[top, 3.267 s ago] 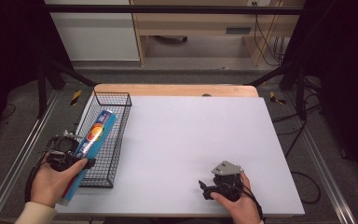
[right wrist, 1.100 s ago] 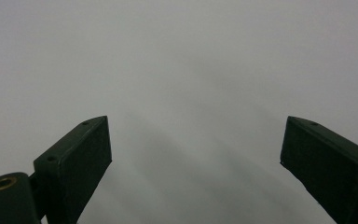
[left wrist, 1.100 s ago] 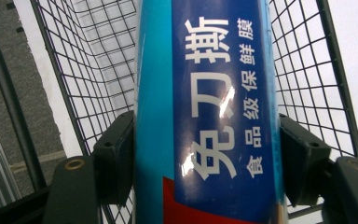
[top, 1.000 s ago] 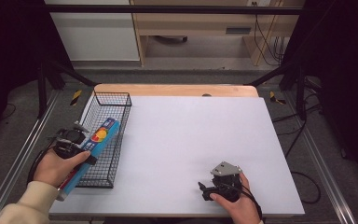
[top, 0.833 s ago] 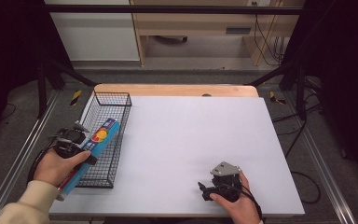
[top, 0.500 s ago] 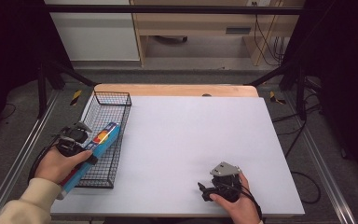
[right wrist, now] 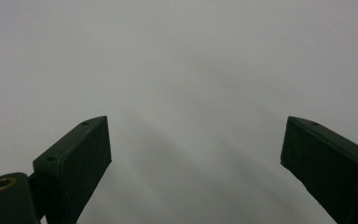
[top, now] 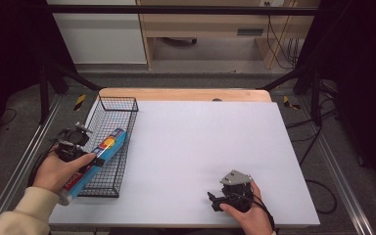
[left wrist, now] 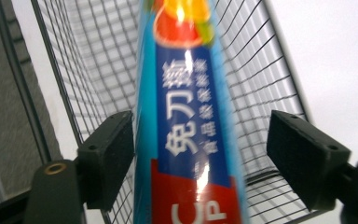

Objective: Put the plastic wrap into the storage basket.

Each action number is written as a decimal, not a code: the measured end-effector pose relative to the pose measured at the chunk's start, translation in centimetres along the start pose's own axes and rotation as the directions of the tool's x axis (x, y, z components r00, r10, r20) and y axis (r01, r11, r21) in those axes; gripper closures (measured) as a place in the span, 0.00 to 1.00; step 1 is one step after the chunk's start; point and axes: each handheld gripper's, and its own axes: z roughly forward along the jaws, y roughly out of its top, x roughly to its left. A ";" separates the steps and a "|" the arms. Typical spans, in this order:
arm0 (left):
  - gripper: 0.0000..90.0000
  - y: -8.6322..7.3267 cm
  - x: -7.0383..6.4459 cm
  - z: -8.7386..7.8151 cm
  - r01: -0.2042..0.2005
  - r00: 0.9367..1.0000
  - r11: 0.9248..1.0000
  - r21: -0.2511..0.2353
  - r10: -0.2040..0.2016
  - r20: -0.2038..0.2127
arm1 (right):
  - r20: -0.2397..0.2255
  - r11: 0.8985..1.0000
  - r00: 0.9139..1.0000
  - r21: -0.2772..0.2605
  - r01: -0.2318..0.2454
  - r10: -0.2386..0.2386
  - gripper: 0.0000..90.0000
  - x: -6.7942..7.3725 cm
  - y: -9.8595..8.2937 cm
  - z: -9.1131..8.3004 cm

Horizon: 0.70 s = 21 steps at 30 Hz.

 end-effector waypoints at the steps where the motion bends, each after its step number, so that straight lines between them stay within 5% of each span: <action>1: 0.24 0.1 -0.3 -0.3 0.002 1.000 1.000 -0.013 -0.002 0.011 | 0.001 1.000 1.000 0.000 -0.001 0.001 0.10 0.0 0.0 0.0; 4: 0.17 0.5 -1.4 -1.2 -0.032 0.999 0.997 -0.071 0.032 0.000 | 0.003 1.000 1.000 0.000 -0.003 0.003 0.10 0.0 0.0 0.0; 7: 0.12 0.9 -2.6 -2.0 -0.074 0.997 0.989 -0.130 0.071 -0.025 | 0.009 1.000 1.000 -0.007 -0.005 0.005 0.10 -0.1 0.0 -0.1; 12: 0.09 1.2 -4.7 -2.9 -0.101 0.995 0.971 -0.215 0.102 -0.006 | 0.022 1.000 1.000 -0.023 -0.017 0.018 0.10 -0.3 0.1 -0.4; 21: 0.07 1.5 -9.2 -3.3 -0.158 0.981 0.928 -0.338 0.185 0.050 | 0.047 0.998 0.998 -0.049 -0.050 0.053 0.08 -1.0 0.0 -0.9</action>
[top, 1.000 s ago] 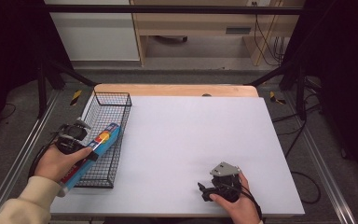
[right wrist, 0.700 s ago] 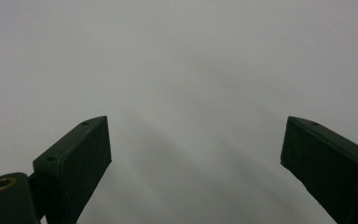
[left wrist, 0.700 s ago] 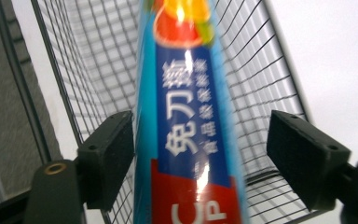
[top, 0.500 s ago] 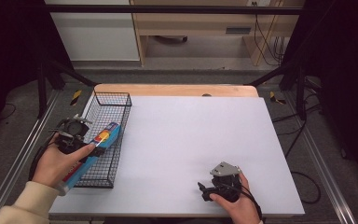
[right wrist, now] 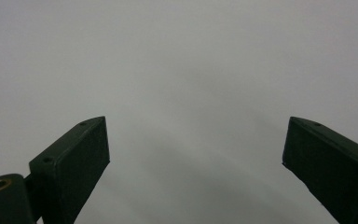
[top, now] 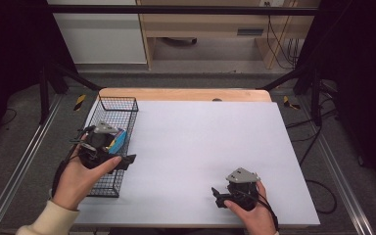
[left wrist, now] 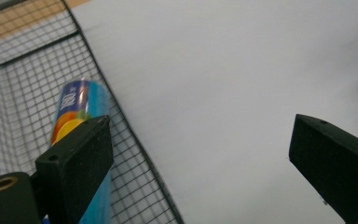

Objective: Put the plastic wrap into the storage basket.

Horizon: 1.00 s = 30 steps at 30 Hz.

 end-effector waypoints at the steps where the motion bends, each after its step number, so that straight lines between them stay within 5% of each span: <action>1: 0.07 0.0 -0.4 0.1 -0.003 1.000 1.000 -0.013 0.003 0.012 | 0.004 1.000 1.000 -0.003 0.004 -0.004 0.08 -0.1 0.0 0.0; 11: 0.07 0.2 -3.5 2.0 0.008 0.994 0.989 -0.147 0.009 0.110 | 0.035 1.000 0.999 -0.022 -0.018 0.019 0.07 -0.7 -0.2 -0.3; 18: 0.05 -0.5 -5.6 4.3 0.028 0.995 0.975 -0.220 -0.006 0.100 | 0.062 0.999 0.997 -0.029 -0.043 0.044 0.07 -0.9 -0.5 -0.6; 30: 0.05 -4.3 -8.9 11.4 -0.086 0.993 0.978 -0.189 0.100 0.066 | 0.089 1.000 0.996 -0.011 -0.016 0.017 0.08 -0.9 -0.7 -0.7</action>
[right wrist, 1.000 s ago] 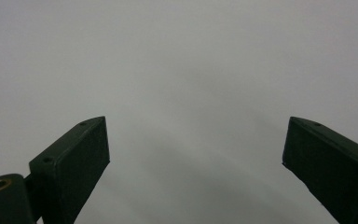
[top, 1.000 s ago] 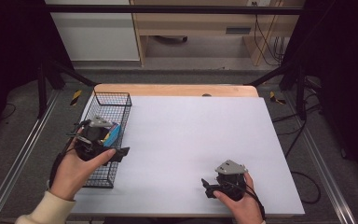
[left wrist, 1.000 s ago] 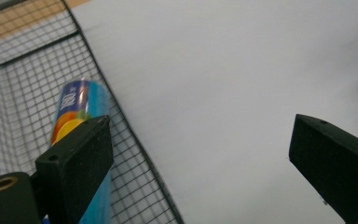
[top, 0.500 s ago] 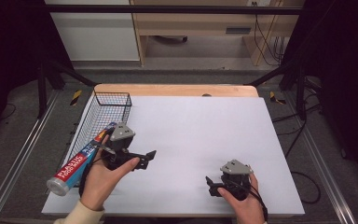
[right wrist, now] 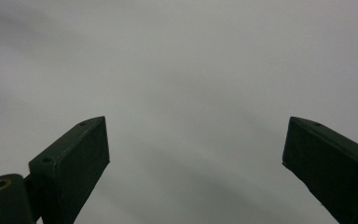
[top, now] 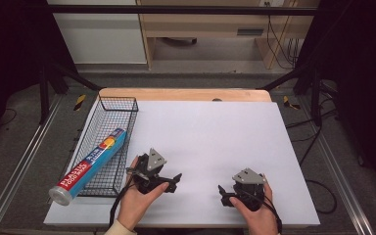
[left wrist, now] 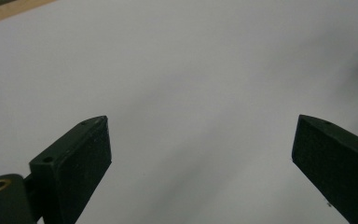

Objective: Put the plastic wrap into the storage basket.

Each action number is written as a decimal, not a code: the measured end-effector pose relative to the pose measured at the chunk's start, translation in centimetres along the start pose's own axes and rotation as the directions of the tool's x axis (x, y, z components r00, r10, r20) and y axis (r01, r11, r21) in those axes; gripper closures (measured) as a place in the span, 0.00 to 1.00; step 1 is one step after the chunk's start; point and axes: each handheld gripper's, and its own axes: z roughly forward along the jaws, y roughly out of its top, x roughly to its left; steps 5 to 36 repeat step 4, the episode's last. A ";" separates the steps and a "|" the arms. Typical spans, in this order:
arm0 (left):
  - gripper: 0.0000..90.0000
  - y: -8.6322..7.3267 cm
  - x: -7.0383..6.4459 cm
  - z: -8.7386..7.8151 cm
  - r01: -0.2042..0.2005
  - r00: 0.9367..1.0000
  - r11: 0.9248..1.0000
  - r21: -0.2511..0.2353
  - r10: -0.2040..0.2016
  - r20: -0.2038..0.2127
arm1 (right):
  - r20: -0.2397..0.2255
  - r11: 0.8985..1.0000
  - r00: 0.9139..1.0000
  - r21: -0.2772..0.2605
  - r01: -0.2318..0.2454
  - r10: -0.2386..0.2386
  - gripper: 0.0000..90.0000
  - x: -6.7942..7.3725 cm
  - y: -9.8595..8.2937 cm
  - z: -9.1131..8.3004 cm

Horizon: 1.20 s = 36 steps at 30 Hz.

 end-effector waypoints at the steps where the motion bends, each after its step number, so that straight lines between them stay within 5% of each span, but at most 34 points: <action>1: 0.05 -0.5 -0.1 0.3 -0.011 1.000 1.000 -0.006 0.011 -0.001 | -0.007 1.000 1.000 0.007 0.012 -0.012 0.08 0.2 0.1 0.1; 4: 0.05 -1.0 0.0 0.4 -0.049 0.999 0.999 0.010 0.049 -0.003 | -0.012 0.999 0.999 -0.002 0.033 -0.033 0.08 0.5 0.4 0.1; 36: 0.05 -1.0 0.0 0.4 -0.049 0.999 0.999 0.010 0.049 -0.003 | -0.012 0.999 0.999 -0.002 0.033 -0.033 0.08 0.5 0.4 0.1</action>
